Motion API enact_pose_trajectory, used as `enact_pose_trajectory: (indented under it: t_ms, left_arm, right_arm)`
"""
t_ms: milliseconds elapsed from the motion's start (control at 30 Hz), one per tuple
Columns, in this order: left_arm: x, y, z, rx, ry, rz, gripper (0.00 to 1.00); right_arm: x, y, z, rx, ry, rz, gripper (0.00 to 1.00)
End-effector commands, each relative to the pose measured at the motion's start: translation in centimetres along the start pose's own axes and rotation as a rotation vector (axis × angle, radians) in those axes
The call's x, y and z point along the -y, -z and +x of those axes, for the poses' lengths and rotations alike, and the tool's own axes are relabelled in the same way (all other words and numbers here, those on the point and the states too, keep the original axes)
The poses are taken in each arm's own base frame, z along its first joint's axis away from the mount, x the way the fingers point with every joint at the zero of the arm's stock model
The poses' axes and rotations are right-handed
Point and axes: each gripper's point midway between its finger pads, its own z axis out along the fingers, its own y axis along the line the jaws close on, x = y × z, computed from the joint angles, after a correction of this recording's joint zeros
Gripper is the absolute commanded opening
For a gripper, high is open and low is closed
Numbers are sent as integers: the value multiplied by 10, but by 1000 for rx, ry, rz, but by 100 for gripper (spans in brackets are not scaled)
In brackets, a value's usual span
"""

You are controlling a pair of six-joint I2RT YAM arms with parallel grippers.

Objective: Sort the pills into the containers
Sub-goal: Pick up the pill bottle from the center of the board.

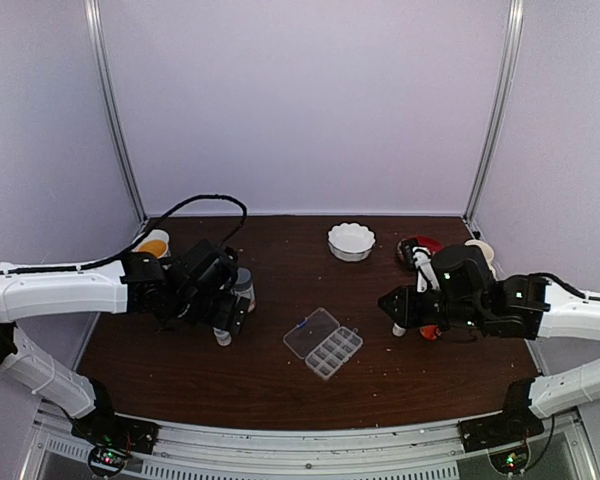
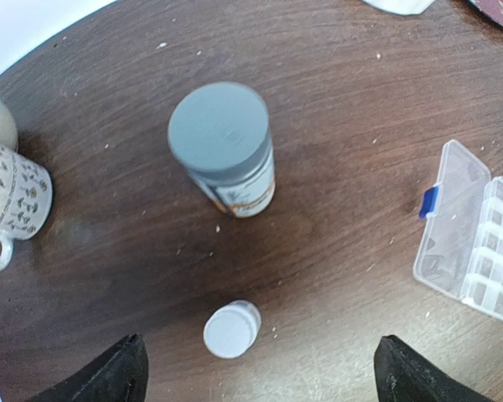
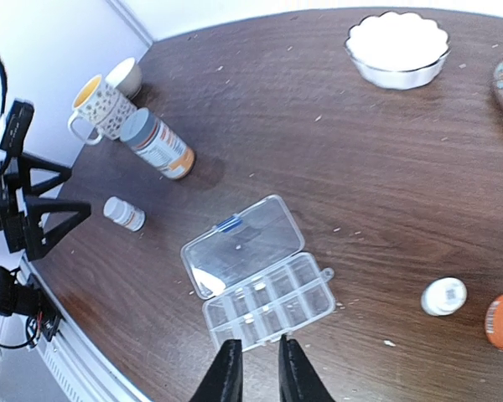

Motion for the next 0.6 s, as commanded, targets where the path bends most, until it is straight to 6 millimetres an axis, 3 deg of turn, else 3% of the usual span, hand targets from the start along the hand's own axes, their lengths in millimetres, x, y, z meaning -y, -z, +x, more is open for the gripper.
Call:
enact_pose_trajectory:
  t_ms: [0,200,267,567]
  left_arm:
    - [-9,2,12,-3,29,-22,96]
    - [-14,-8,28,-54,71,-22,89]
    - [-17,-11,30,-65,78,-32,87]
    - [-23,-30,40,-126,93,-33,78]
  right_arm:
    - [31,22,-3,39,31,138,21]
    - [42,42,-5,76,-11,158,54]
    - [43,46,-6,85,-30,152,60]
    - [41,47,-7,86,-65,140,62]
